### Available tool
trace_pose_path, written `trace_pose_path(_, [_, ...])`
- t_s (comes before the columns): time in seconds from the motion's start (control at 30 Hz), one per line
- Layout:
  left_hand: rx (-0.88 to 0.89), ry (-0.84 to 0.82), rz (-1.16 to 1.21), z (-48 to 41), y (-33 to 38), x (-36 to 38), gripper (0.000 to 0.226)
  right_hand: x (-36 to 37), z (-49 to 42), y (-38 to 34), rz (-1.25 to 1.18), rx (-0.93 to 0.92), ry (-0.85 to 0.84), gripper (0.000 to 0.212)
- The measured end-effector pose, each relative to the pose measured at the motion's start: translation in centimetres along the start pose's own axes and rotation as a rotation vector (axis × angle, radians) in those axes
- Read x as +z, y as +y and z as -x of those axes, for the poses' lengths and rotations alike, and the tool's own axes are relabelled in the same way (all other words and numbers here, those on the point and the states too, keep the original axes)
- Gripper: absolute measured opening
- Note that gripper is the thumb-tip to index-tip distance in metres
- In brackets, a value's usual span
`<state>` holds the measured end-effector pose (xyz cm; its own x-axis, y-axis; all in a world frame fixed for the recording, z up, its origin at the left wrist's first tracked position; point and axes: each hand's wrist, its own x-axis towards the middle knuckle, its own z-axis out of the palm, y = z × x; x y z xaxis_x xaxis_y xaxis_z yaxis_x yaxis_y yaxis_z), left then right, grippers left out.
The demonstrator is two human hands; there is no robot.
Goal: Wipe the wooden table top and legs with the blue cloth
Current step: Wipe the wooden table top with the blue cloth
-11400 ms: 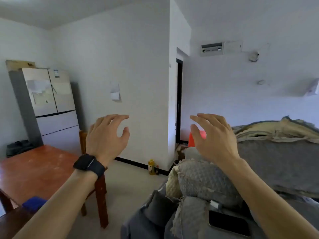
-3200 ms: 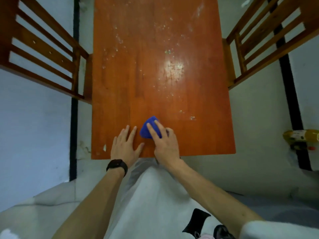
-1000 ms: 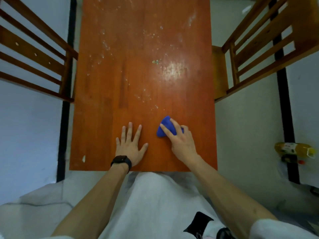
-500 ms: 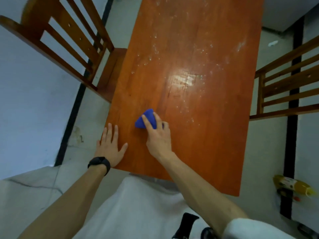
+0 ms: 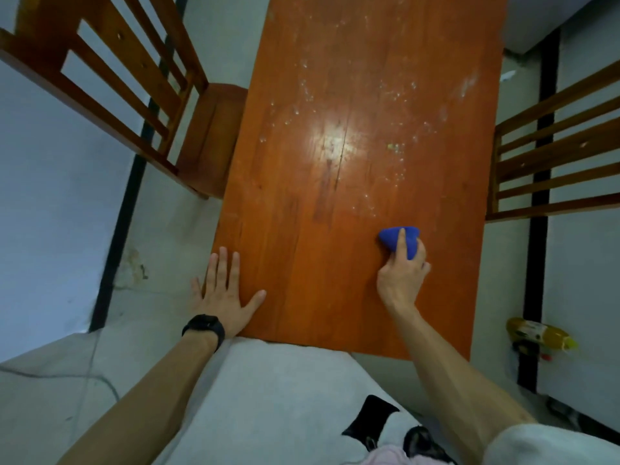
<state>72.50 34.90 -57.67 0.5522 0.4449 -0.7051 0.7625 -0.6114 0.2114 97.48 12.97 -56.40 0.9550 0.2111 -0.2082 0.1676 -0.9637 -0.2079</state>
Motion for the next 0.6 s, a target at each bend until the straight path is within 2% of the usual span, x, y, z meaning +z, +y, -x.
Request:
trace_pose_path(0.07, [0.007,0.004,0.008,0.0,0.0,0.1,0.096,0.8,1.3,-3.3,-0.077,-0.190,0.001,0.054])
trace_pose_path(0.17, [0.010,0.033,0.045,0.1,-0.4,0.2,0.094,3.0,4.0,-11.9,-0.101,-0.534,-0.061,0.061])
trace_pose_path(0.27, [0.047,0.152,0.095,0.6,-0.9,0.2,0.088,5.4,5.9,-19.3,0.003,-0.868,-0.179,0.069])
trace_pose_path(0.37, [-0.029,0.209,0.144,1.4,-2.2,0.3,0.088,7.0,5.7,-22.7,0.142,-1.043,-0.276,0.076])
trace_pose_path(0.47, [-0.043,0.174,0.101,1.5,-3.2,0.3,0.087,7.2,3.9,-21.9,0.172,-1.036,-0.247,0.073])
trace_pose_path(0.6, [0.070,0.206,0.033,-0.1,-2.0,-1.1,0.083,5.0,0.3,-17.1,0.142,-0.605,-0.167,0.072])
